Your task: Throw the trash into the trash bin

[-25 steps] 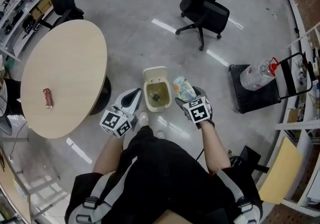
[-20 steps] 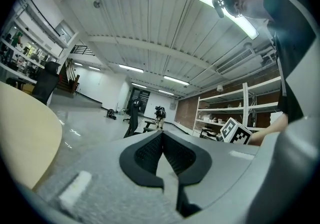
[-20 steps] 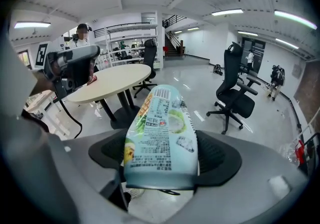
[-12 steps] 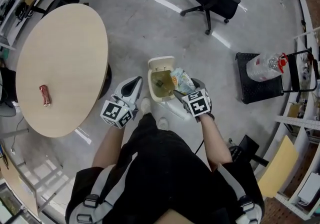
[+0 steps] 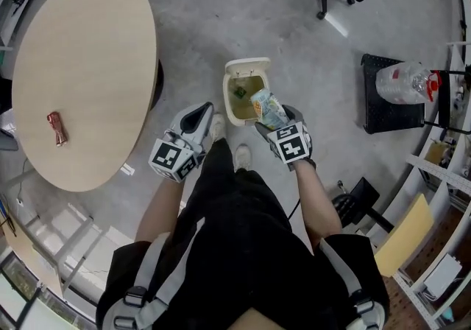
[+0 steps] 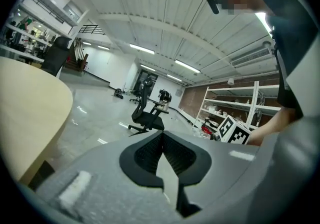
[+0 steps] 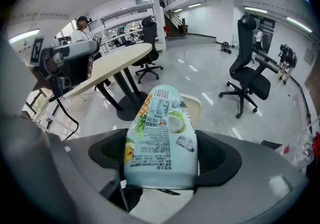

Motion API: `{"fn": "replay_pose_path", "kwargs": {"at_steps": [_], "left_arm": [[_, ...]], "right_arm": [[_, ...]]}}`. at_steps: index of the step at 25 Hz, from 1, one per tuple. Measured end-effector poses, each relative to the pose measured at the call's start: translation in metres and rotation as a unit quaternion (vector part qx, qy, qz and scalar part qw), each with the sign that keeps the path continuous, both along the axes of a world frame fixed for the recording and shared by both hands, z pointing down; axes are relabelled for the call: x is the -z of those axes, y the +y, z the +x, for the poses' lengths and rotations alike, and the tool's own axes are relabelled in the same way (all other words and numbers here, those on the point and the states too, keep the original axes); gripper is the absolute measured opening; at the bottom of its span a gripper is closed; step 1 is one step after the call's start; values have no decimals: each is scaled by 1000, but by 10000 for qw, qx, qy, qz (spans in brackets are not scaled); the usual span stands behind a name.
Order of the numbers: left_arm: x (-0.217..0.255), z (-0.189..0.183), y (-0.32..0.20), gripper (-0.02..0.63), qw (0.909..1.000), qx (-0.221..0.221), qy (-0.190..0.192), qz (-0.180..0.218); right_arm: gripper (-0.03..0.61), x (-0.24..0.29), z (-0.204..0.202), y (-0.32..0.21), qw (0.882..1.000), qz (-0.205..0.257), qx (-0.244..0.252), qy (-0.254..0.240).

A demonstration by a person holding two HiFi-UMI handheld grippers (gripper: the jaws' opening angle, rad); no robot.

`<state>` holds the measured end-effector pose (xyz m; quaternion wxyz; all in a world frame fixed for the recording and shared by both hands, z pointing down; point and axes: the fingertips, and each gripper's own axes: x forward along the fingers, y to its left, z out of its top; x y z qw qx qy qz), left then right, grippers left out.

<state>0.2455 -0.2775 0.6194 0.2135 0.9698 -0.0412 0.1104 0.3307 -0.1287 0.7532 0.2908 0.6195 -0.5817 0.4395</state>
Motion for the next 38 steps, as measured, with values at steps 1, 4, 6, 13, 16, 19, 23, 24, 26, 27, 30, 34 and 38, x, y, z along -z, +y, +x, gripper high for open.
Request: {"fn": "replay_pose_path", "kwargs": {"at_steps": [1,4,6,13,16,19,23,24,26,27,30,34,38], "left_arm": [[-7,-4,0,0,10000,26,-68,-65],[-31,-13,0,0,9995,37,-249,-209],[-47,-16,2,0,9991,-10,-356,-244],[-70,-19,6,0,9981,-157,-500,-314],[-82,-19,3,0,9973,-211,-594,-363],[-99,-19,-5,0,9965,-192,-736,-357],[-113,-20,-9,0,9952,-215,-845,-448],[-115,-20,-8,0,9949,-263,-853,-474],[-117,-20,-5,0,9940,-387,-890,-513],[-118,-19,-3,0,9934,-448,-911,-535],[-122,-17,3,0,9918,-554,-917,-700],[-126,-13,12,0,9898,-670,-920,-857],[-121,-5,14,0,9901,-678,-835,-906]], "right_arm": [[416,-8,-4,2,9999,-86,53,-20],[416,-35,-11,5,9991,-349,234,7],[416,-50,-12,4,9986,-452,259,9],[416,-97,-20,11,9956,-805,473,4],[416,-118,-17,7,9947,-946,399,-28],[416,-136,-18,-2,9937,-1056,356,-68],[417,-158,-19,-11,9927,-1162,307,-58],[417,-162,-19,-13,9925,-1186,297,-40],[417,-170,-19,-18,9921,-1223,267,-23],[417,-172,-19,-20,9920,-1238,250,-32],[417,-175,-17,-24,9914,-1290,206,-92],[479,-168,-11,-32,9947,-1025,33,-36],[474,-156,5,-36,9971,-721,-168,171]]}}
